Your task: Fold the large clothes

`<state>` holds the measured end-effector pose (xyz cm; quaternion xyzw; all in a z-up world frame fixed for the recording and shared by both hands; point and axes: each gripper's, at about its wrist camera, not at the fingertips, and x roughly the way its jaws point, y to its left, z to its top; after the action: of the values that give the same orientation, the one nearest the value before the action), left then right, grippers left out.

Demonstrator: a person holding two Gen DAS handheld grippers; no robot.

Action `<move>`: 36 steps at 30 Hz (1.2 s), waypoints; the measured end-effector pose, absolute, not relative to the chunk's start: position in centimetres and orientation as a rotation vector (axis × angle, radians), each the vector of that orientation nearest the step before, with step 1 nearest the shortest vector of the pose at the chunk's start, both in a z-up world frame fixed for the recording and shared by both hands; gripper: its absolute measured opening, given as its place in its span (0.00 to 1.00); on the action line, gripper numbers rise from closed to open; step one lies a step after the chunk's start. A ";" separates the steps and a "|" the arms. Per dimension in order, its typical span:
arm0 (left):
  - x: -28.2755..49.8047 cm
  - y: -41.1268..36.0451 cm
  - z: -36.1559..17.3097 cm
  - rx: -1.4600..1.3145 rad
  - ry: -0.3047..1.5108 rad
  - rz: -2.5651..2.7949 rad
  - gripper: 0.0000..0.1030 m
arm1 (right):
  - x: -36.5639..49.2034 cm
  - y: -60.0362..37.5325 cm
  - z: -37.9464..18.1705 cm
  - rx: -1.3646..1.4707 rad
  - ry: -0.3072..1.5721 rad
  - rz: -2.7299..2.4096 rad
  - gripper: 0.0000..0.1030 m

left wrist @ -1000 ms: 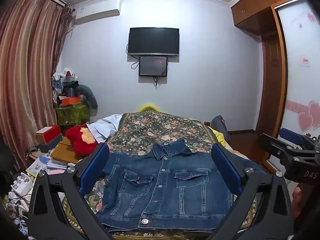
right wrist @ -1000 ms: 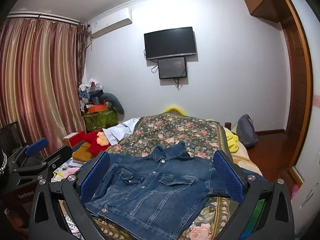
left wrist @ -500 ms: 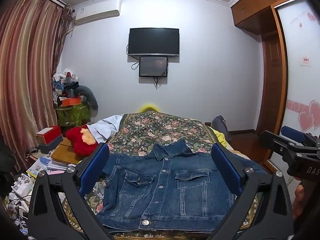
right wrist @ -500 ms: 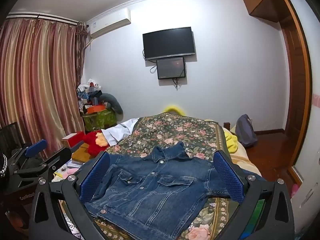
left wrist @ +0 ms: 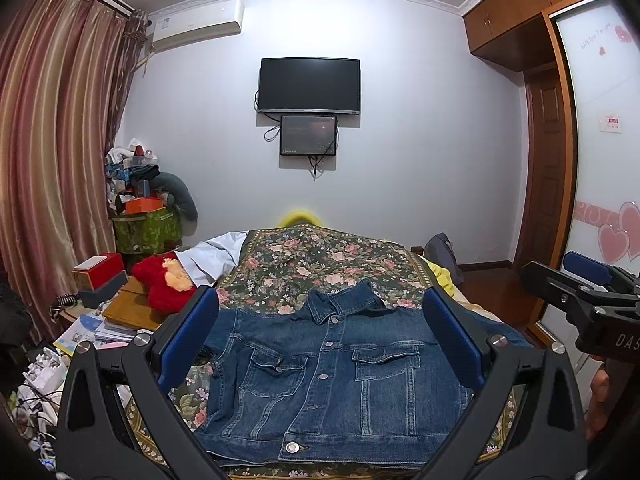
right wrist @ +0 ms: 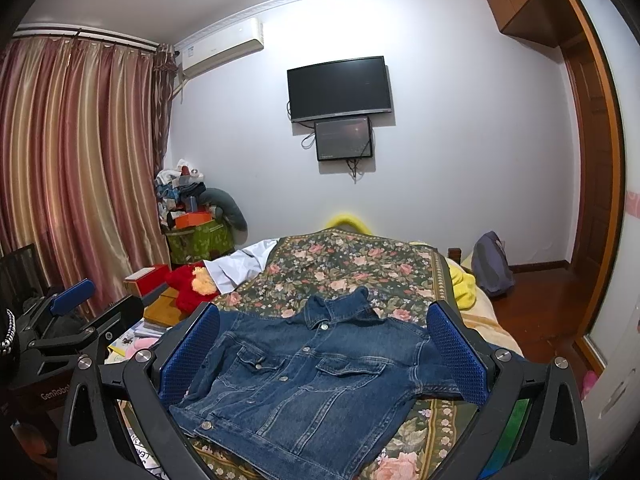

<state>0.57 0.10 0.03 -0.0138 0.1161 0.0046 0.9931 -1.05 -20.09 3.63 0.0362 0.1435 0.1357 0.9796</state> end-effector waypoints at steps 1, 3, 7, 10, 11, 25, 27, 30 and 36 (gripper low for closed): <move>0.6 0.1 0.0 -0.028 0.233 0.010 1.00 | -1.1 -20.1 3.6 0.073 0.288 0.272 1.00; 0.6 0.1 0.0 -0.029 0.233 0.008 1.00 | -1.0 -20.1 3.6 0.074 0.288 0.273 1.00; 0.6 0.1 0.0 -0.028 0.232 0.011 1.00 | -1.1 -20.2 3.6 0.074 0.288 0.273 1.00; 0.7 0.1 0.0 -0.030 0.232 0.013 1.00 | -1.1 -20.1 3.5 0.073 0.289 0.273 1.00; 0.5 0.2 0.1 -0.031 0.231 0.012 1.00 | -1.0 -20.1 3.8 0.072 0.291 0.273 1.00; 0.6 0.3 0.1 -0.036 0.235 0.014 1.00 | -1.1 -20.1 4.5 0.070 0.292 0.274 1.00; 0.6 0.4 0.1 -0.036 0.235 0.014 1.00 | -1.1 -20.1 4.5 0.071 0.291 0.276 1.00; 0.8 0.4 0.1 -0.038 0.233 0.016 1.00 | -1.0 -20.2 4.4 0.072 0.290 0.276 1.00; 0.7 0.8 0.0 -0.045 0.231 0.019 1.00 | -1.0 -20.2 4.4 0.072 0.290 0.277 1.00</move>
<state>0.72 0.78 0.00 -0.0225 0.1152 0.0094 0.9930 -1.01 -20.24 4.44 0.0357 0.1441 0.1374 0.9793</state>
